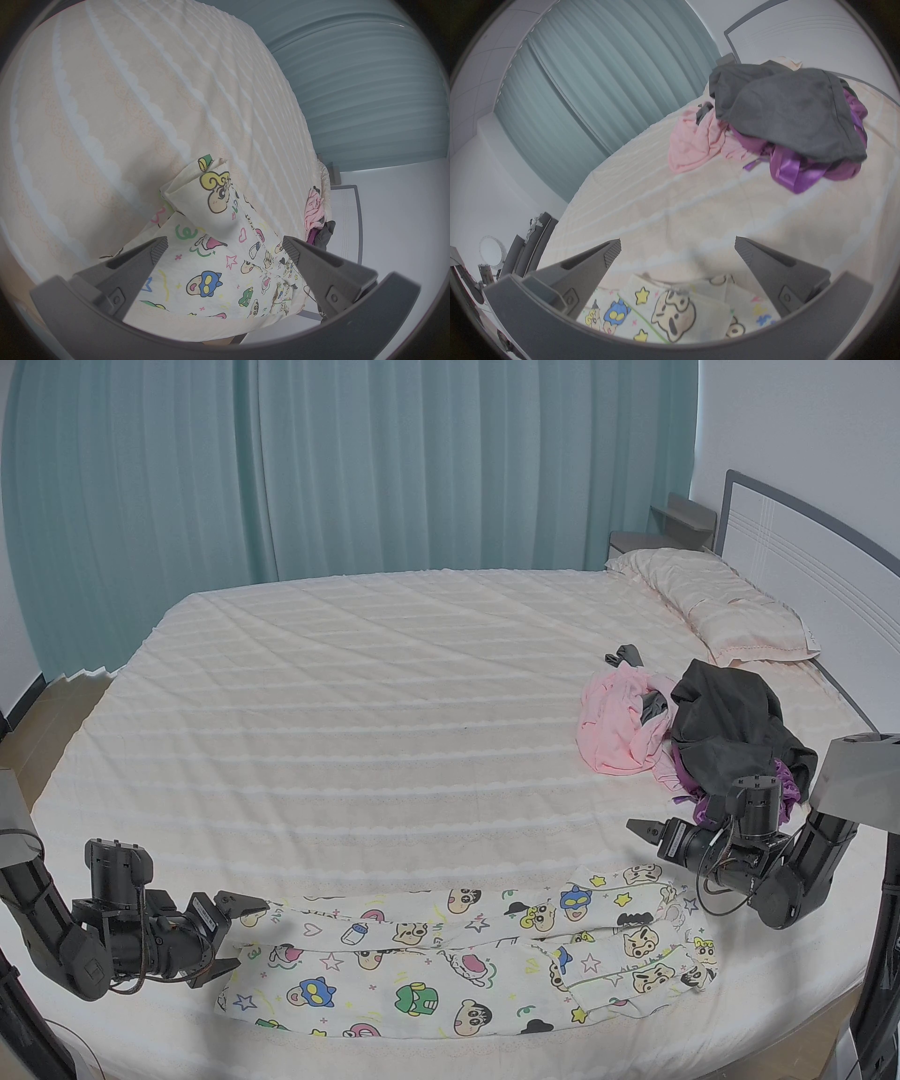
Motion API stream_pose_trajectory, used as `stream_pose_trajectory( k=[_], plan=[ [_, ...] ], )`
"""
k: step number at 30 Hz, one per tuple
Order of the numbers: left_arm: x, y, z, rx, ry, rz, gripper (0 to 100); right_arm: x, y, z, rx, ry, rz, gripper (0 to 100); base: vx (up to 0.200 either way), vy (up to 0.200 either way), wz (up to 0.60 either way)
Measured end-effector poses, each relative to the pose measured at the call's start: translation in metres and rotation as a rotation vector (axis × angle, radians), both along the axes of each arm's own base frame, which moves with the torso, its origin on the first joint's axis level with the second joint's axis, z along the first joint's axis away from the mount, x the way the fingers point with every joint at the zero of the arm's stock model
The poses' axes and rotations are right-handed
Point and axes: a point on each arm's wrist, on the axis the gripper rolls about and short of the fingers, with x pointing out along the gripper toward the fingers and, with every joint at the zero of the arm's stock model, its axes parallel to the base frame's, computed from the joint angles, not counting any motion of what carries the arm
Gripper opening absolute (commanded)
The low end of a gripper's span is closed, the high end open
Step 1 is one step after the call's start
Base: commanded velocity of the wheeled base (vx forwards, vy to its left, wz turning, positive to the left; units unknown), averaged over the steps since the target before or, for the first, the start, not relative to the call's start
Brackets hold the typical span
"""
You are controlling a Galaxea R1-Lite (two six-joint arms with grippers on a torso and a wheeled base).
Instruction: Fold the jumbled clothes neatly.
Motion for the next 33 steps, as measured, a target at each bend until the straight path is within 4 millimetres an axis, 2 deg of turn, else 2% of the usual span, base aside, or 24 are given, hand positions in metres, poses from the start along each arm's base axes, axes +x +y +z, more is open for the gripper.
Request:
stream_pose_trajectory(
  k=[4,7,16,26,33],
  plan=[
    [0.0,0.0,0.0,0.0,0.002,-0.001,100,0.007,-0.004,0.013,-0.002,-0.007,-0.02,100,0.0,0.0,0.0],
    [0.0,0.0,-0.001,0.0,0.004,-0.001,100,0.012,0.002,0.027,-0.002,-0.018,-0.013,100,0.0,0.0,0.0],
    [0.0,-0.001,-0.001,0.0,0.005,-0.003,100,0.009,0.054,0.055,-0.049,-0.026,0.041,100,0.0,0.0,0.0],
    [0.001,0.0,-0.001,-0.001,0.004,-0.003,100,0.002,0.095,0.059,-0.089,0.047,0.134,100,0.0,0.0,0.0],
    [0.002,-0.001,-0.001,0.001,0.002,-0.005,100,0.008,0.103,0.042,-0.147,0.119,0.11,100,0.0,0.0,0.0]
  ],
)
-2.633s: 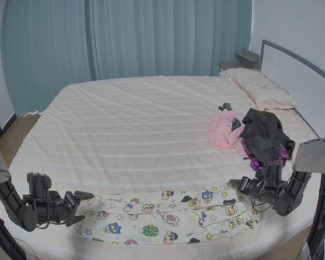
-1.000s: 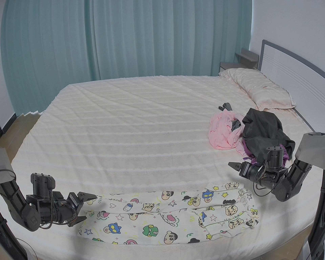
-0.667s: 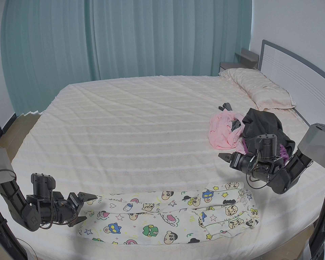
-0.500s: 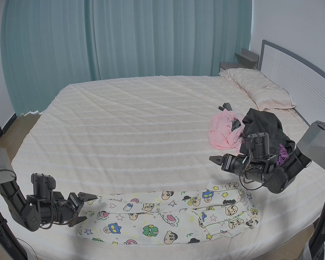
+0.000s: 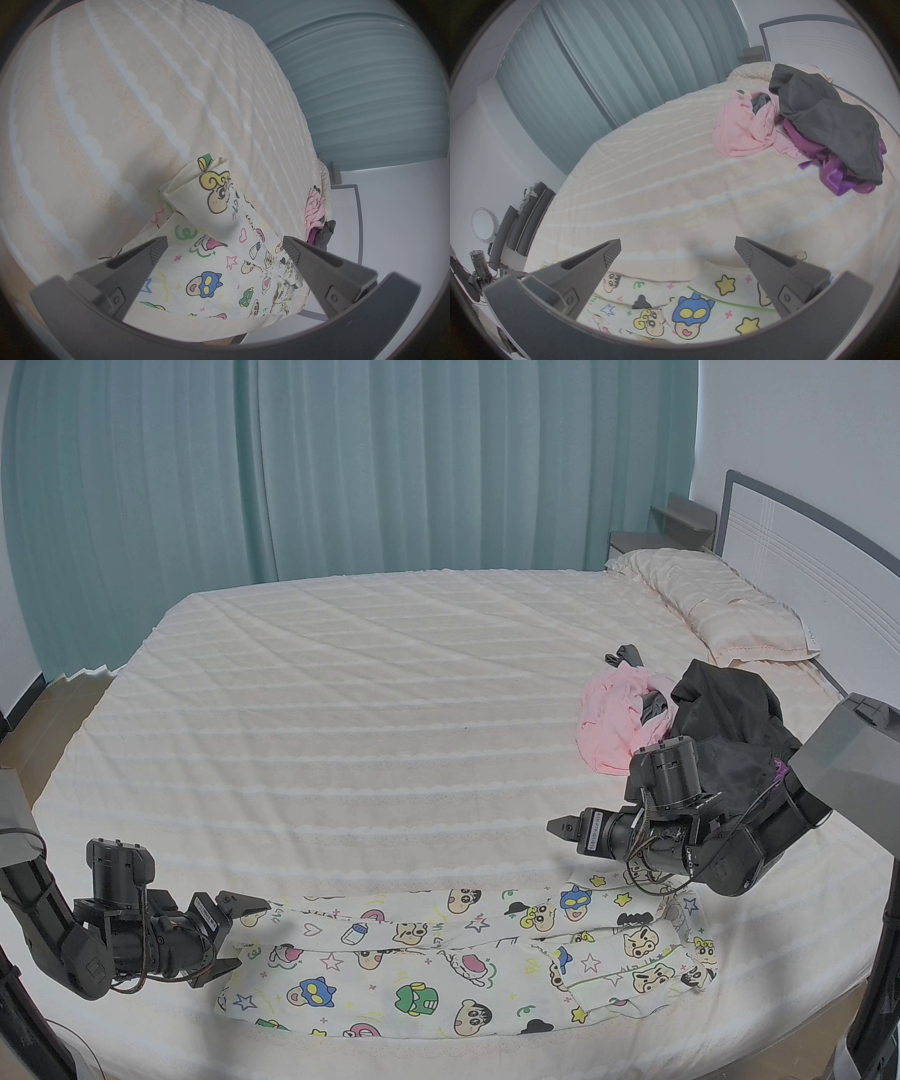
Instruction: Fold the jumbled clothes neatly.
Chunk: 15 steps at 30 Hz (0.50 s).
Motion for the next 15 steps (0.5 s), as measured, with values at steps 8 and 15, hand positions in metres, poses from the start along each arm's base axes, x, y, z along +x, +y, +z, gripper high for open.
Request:
stream_pose_trajectory(
  k=[8,15],
  plan=[
    [0.0,-0.001,0.0,0.0,0.003,-0.003,100,0.004,0.004,-0.015,-0.068,0.047,0.013,100,0.0,0.0,0.0],
    [-0.001,-0.001,0.0,0.001,0.003,-0.005,100,0.007,0.008,-0.032,-0.137,0.077,0.028,100,0.0,0.0,0.0]
  ],
)
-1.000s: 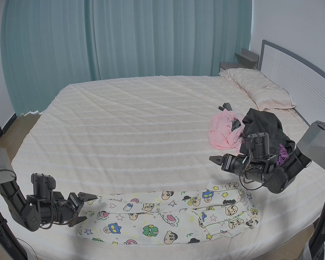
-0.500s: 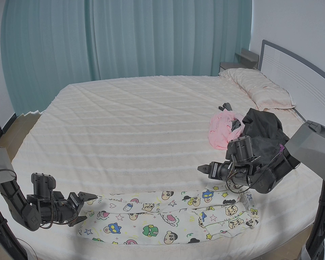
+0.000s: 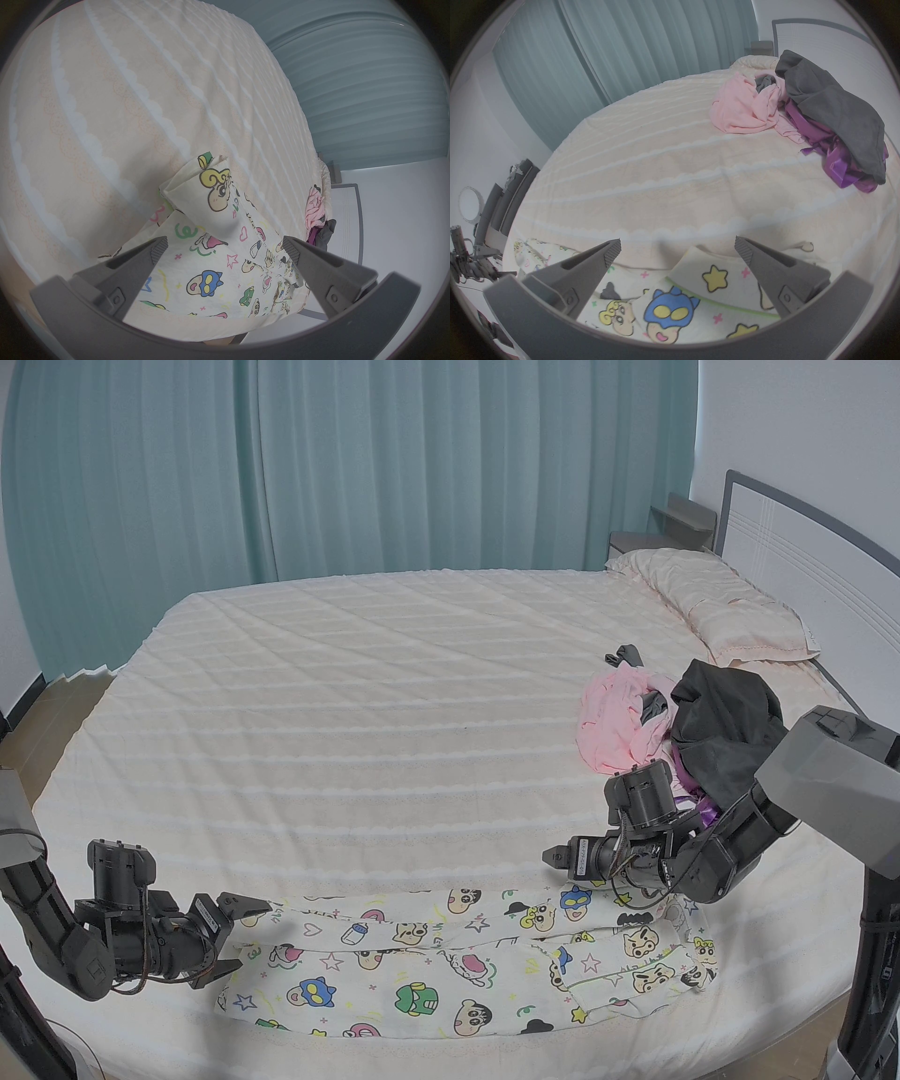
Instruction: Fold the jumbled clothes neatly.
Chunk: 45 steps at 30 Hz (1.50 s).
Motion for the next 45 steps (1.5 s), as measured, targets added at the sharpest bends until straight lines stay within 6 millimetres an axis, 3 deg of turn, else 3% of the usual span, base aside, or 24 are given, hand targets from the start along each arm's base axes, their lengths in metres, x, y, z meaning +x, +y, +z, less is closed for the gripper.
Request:
stream_pose_trajectory(
  k=[13,14,34,45],
  plan=[
    [-0.001,0.0,0.0,0.001,0.002,-0.002,100,0.003,0.012,-0.018,-0.031,0.02,0.022,100,0.0,0.0,0.0],
    [-0.001,0.0,0.0,0.001,0.002,-0.002,100,0.003,0.012,-0.019,-0.031,0.021,0.02,0,0.0,0.0,0.0],
    [-0.001,0.0,-0.001,0.002,0.002,-0.003,100,0.0,0.014,-0.014,-0.033,0.003,0.014,0,0.0,0.0,0.0],
    [-0.001,0.0,-0.001,0.002,0.002,-0.003,100,-0.012,0.029,0.0,-0.018,-0.023,0.059,0,0.0,0.0,0.0]
  ],
)
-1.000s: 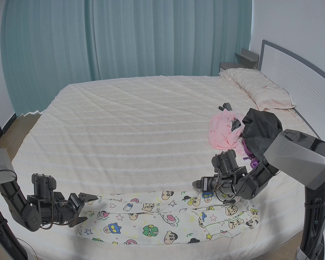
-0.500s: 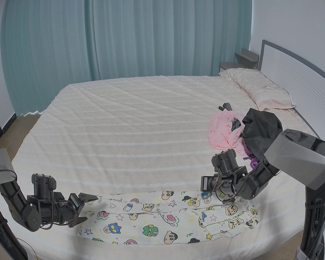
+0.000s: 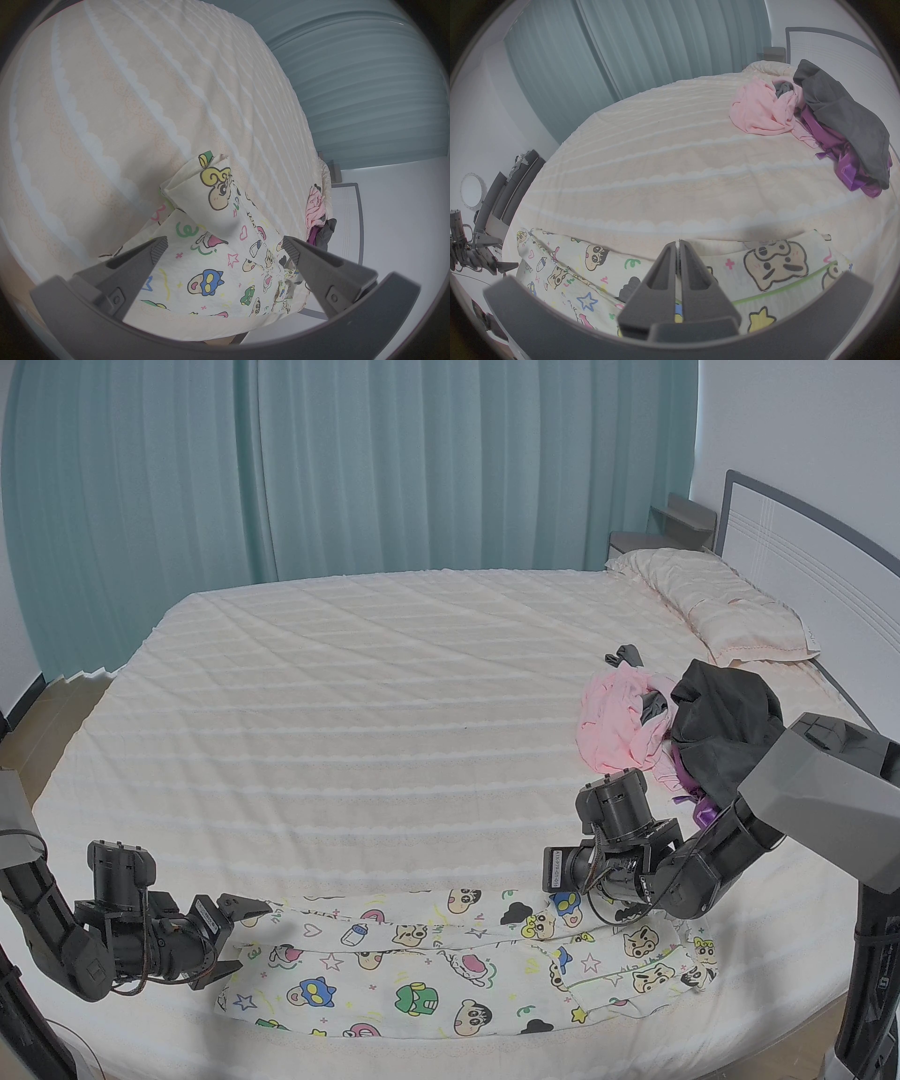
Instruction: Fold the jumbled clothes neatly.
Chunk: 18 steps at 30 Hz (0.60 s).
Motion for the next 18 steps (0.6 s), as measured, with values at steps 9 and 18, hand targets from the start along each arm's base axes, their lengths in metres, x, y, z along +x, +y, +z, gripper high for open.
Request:
stream_pose_trajectory(
  k=[9,18],
  plan=[
    [0.0,0.0,0.0,0.0,0.0,0.0,100,-0.002,0.0,0.001,0.014,0.007,-0.007,100,0.0,0.0,0.0],
    [0.0,0.0,0.0,0.0,0.0,-0.001,100,-0.013,-0.001,0.008,0.039,0.018,-0.014,100,0.0,0.0,0.0]
  ],
)
